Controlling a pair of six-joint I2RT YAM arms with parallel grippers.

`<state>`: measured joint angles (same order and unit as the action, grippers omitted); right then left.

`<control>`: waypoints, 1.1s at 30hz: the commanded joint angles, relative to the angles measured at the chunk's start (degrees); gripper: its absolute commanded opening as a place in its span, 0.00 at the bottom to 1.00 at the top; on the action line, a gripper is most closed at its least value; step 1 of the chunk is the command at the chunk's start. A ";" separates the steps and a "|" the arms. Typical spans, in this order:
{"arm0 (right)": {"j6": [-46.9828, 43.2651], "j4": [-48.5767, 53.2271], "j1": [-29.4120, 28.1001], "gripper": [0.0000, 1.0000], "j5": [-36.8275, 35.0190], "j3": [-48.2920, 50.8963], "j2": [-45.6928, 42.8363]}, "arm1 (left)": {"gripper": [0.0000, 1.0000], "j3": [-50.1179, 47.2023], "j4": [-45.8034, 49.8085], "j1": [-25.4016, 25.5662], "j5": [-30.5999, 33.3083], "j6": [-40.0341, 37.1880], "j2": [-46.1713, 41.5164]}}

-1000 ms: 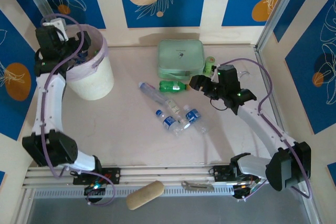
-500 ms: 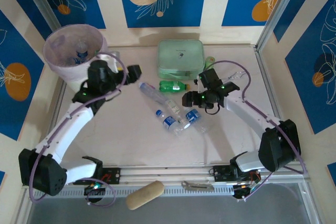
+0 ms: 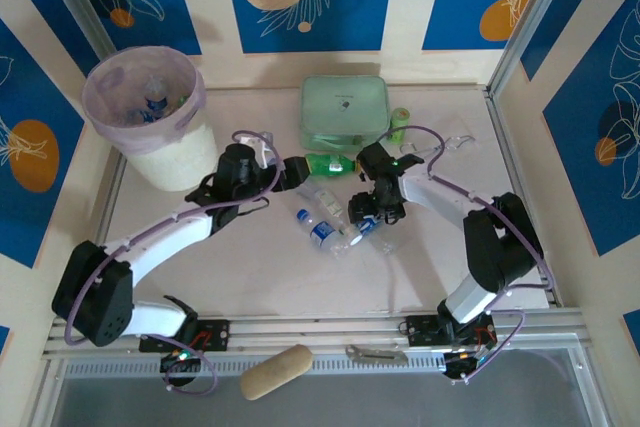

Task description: Put the plastic bottles in the bin

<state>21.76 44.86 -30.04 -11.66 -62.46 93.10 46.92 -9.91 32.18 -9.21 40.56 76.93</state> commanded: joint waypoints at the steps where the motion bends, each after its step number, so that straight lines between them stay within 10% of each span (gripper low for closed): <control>1: -0.85 0.27 -0.37 0.79 -2.10 -1.44 1.47 | 0.99 -0.34 -4.97 0.60 -1.94 2.45 1.19; 25: -0.58 -4.72 1.48 0.77 -3.31 0.37 7.39 | 0.99 0.70 -0.99 0.69 -0.97 1.19 0.68; 33: -0.31 -4.44 1.78 0.63 -4.06 0.47 6.72 | 0.99 0.46 -1.60 0.68 -0.76 1.72 0.94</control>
<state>21.15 39.64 -28.73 -15.05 -62.15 100.79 46.92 -11.46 32.29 -10.46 42.59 78.61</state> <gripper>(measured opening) 0.659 0.994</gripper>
